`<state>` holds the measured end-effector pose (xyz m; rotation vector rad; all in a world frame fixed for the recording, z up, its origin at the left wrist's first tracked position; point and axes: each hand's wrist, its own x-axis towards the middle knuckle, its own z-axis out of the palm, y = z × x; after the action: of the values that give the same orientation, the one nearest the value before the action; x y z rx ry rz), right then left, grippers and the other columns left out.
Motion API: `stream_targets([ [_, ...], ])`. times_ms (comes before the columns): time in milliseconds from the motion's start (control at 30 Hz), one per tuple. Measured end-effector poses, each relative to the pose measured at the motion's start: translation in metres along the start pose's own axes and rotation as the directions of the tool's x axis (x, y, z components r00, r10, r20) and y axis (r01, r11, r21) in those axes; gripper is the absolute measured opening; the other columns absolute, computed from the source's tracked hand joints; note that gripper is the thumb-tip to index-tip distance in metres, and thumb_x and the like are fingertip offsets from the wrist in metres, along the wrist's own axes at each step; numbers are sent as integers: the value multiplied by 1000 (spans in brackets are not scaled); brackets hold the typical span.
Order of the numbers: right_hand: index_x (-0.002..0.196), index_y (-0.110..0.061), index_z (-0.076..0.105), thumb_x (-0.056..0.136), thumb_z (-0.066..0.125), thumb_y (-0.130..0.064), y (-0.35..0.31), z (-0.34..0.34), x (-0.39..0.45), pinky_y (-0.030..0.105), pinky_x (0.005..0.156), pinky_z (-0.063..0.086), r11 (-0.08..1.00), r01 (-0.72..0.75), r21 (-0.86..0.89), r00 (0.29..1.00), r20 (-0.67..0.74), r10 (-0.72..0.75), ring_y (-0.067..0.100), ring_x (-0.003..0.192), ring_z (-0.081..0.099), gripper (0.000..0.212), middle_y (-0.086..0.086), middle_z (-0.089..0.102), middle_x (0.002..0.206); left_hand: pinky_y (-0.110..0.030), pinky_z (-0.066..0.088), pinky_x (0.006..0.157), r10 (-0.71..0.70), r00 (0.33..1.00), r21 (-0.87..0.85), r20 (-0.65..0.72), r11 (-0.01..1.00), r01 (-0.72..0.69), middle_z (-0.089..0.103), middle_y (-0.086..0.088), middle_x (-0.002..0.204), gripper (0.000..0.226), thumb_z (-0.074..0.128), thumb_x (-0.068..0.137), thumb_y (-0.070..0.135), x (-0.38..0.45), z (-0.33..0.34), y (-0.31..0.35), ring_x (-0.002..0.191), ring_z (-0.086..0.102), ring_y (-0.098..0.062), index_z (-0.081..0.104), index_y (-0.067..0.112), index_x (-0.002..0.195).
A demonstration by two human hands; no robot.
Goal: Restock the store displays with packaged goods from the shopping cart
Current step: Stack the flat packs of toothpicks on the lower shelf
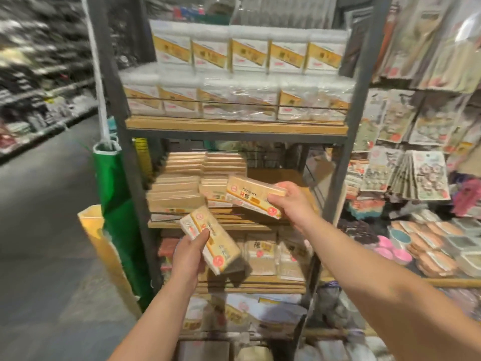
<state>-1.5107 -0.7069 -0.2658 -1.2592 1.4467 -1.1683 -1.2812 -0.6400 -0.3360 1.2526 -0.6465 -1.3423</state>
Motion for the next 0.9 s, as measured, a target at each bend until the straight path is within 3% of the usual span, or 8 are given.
stream_targets([
  [100,95,-26,60,82,77,-12,-8,25,25,40,84,58,996,23,-87,1000,8,-22,19,93,68,26,4,69,102,-42,54,86,-18,999,-94,-42,995,14,71,-8,105,23,58,97,14,5,-14,1,94,69,-24,59,13,120],
  [200,102,-22,63,81,79,-14,-4,41,49,40,84,57,980,36,-196,997,81,-20,16,92,66,27,2,67,102,-40,56,81,-38,995,-98,-88,995,29,70,-13,115,31,59,97,17,7,-26,2,99,69,-28,57,11,127],
  [367,110,-14,63,84,75,-7,8,50,72,25,66,53,961,37,-274,984,178,13,12,83,62,30,8,67,109,-36,55,72,-36,989,-132,-144,991,17,69,-13,120,35,58,98,19,7,-37,3,104,68,-28,56,13,132],
  [567,117,-13,58,82,79,-20,24,61,83,40,85,56,932,39,-360,989,144,14,23,97,66,41,8,66,114,-39,56,78,-90,974,-193,-208,980,49,72,-11,115,36,61,96,22,10,-29,-6,104,69,-28,57,13,131],
  [733,107,-18,50,84,77,-21,29,62,85,37,75,55,931,21,-364,991,127,28,20,86,66,36,7,66,107,-36,53,73,-95,984,-280,-148,959,50,73,-7,103,17,57,98,15,8,-6,-8,93,69,-22,60,18,114],
  [900,117,-18,48,87,74,-35,29,58,82,34,75,50,919,2,-393,982,174,72,20,91,64,43,2,63,109,-34,57,67,-80,995,-337,-52,940,58,72,-14,114,26,56,98,18,8,11,-5,98,69,-27,59,12,123],
])
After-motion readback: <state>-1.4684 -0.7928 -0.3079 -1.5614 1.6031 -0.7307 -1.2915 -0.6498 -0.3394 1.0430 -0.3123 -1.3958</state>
